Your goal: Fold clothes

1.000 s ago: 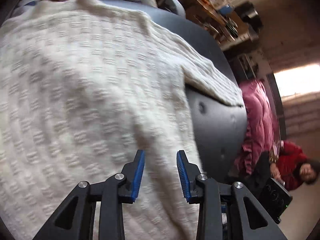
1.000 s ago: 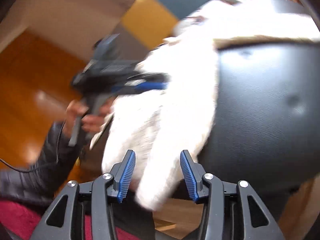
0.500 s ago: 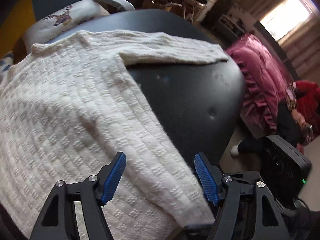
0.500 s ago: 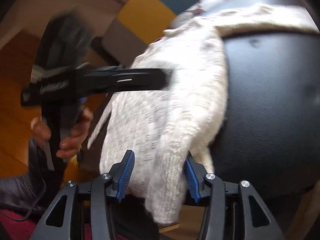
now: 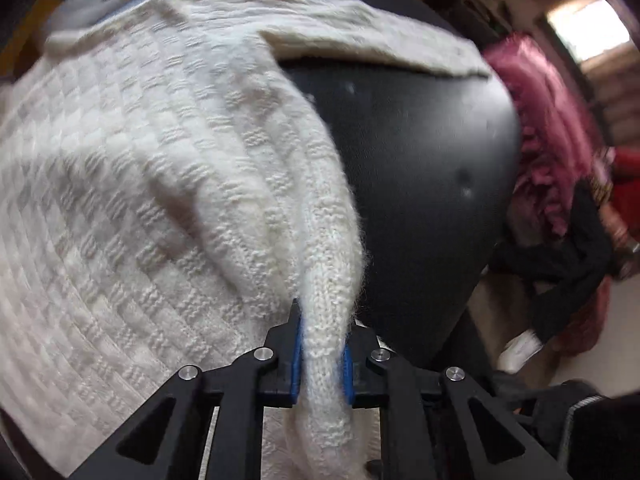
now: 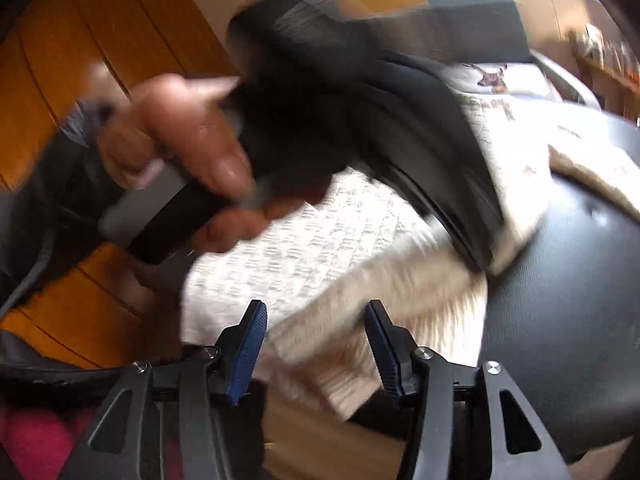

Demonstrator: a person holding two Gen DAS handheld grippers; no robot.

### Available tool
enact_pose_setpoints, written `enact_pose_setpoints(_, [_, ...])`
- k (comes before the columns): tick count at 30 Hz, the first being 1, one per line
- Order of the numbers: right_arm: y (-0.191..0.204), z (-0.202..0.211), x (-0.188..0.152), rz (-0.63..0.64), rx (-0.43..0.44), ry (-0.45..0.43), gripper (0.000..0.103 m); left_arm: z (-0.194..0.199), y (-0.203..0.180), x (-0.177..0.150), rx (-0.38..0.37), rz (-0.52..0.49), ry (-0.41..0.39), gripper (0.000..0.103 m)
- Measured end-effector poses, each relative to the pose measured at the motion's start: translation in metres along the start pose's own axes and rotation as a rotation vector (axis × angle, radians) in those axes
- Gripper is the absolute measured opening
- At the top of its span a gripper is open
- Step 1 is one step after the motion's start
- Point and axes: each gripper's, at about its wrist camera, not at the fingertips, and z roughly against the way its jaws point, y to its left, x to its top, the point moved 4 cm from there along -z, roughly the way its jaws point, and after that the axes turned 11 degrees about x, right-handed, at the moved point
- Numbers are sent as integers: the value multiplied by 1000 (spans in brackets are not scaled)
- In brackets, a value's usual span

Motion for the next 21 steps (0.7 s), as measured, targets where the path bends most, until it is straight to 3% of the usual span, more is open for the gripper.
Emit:
enact_pose_setpoints(4, [-40,60,-20,-259,139,-134,52,31,63,-20,-288,258,-137,15])
enact_pose_setpoints(6, [-72,77,-30,-388,122,-185,52,39,80,-32,-344,311,-177,15])
enact_pose_setpoints(10, [-117,82,-36,-512,42,-220,54,45,86,-42,-421,340,-206,15])
enact_pose_setpoints(19, [-112,25,-3,-366,83,-97,54,68,42,-8,-563,326,-260,15])
enact_pose_setpoints(21, [-105,30,-7,-312,40,-61,54,74,38,0,-576,323,-266,15])
